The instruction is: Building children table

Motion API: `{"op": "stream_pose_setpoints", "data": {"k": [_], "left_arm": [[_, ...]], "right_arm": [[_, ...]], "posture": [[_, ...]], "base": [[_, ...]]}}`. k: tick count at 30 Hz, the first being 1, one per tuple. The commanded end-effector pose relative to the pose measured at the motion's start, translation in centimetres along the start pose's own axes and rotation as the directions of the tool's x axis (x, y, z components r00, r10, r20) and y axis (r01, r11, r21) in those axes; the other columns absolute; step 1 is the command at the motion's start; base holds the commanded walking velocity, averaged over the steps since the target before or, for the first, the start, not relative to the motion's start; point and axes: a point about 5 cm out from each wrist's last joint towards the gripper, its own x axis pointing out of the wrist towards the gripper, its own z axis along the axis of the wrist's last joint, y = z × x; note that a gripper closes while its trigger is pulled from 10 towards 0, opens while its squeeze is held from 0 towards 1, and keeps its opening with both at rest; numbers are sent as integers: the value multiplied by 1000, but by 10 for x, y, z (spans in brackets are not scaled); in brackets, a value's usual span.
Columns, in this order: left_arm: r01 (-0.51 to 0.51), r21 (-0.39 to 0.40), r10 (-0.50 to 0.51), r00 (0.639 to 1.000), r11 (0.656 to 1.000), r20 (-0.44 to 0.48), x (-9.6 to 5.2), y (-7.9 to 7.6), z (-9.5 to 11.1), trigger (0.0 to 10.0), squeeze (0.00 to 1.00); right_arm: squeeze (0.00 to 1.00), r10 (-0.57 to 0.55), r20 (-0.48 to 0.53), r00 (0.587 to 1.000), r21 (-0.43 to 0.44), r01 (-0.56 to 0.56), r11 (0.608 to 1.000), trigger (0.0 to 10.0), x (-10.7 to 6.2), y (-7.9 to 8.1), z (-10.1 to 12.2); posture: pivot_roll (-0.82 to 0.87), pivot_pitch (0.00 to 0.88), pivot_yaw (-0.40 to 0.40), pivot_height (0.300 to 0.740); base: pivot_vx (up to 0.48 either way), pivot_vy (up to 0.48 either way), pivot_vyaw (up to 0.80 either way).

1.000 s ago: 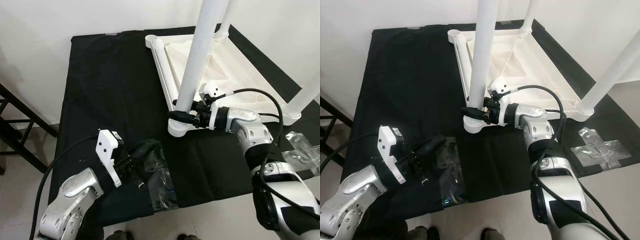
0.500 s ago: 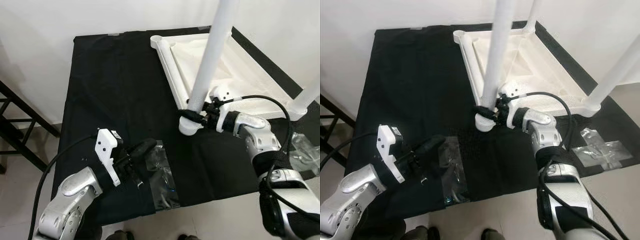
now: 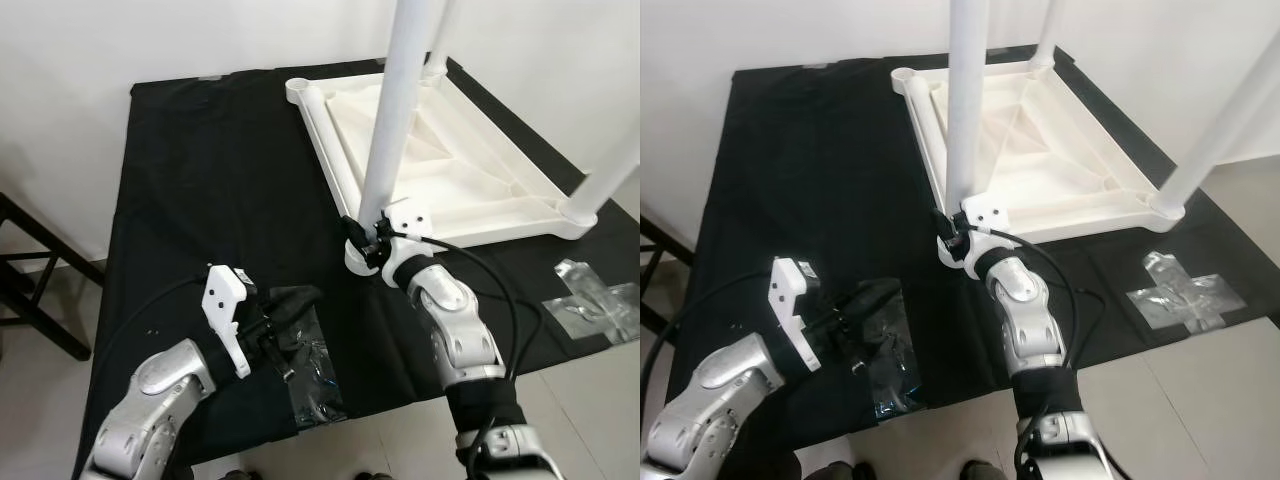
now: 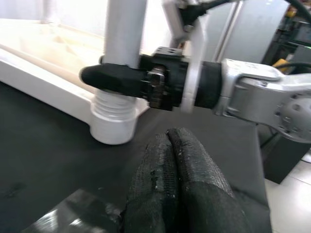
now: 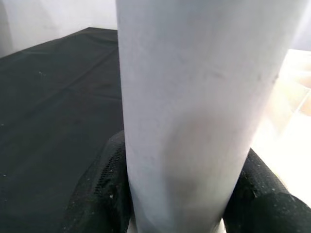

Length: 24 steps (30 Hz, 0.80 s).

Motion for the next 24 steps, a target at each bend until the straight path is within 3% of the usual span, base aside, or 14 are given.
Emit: {"op": "stream_pose_setpoints", "data": {"k": [1, 5, 6, 7, 9, 10, 15, 17, 20, 24], "left_arm": [[-11, 8, 11, 1000, 1000, -14, -3, 0, -3, 10000, 0], [-14, 11, 14, 1000, 1000, -14, -4, 1, -3, 10000, 0], [-20, 17, 21, 1000, 1000, -11, -5, 4, -1, 10000, 0], [-27, 24, 27, 1000, 999, -8, -5, 6, 1, 10000, 0], [-27, 24, 27, 1000, 999, -8, -5, 6, 1, 10000, 0], [-39, 33, 39, 999, 999, 0, -7, 9, 1, 10000, 0], [-43, 36, 43, 999, 998, 1, -7, 10, 1, 10000, 0], [-48, 39, 48, 999, 998, 4, -8, 11, 2, 10000, 0], [-53, 48, 53, 999, 997, 10, -8, 12, 4, 10000, 0], [-51, 52, 51, 999, 997, 13, -7, 12, 5, 10000, 0]], "right_arm": [[1000, -46, -136, 990, -21, 44, 999, 10000, -7, -19, -26], [1000, -38, -124, 991, -16, 37, 999, 10000, -6, -23, -23], [1000, -22, -98, 995, -2, 22, 1000, 10000, -4, -33, -13], [376, 53, -84, 995, -12, -54, 998, 10000, -3, -41, -3], [376, 53, -84, 995, -12, -54, 998, 10000, -3, -41, -3], [0, 178, -30, 984, -48, -179, 983, 10000, -5, -53, 19], [0, 221, -7, 975, -55, -221, 974, 10000, -6, -57, 26], [0, 283, 19, 959, -70, -281, 957, 10000, -6, -65, 35], [0, 452, 24, 892, -102, -448, 888, 10000, -6, -77, 50], [0, 492, 32, 870, -106, -486, 867, 10000, -2, -81, 60]], "posture": [[20, 187, -16, 740], [20, 187, -16, 740], [26, 184, -18, 740], [26, 179, -19, 740], [26, 179, -19, 740], [28, 175, -21, 740], [26, 172, -22, 740], [33, 167, -23, 740], [40, 159, -25, 740], [42, 157, -27, 740]], "base": [[0, 0, 0], [0, 0, 0], [0, 0, 0], [0, 0, 0], [0, 0, 0], [0, 0, 0], [0, 0, 0], [0, 0, 0], [0, 0, 0], [0, 0, 0]]}}
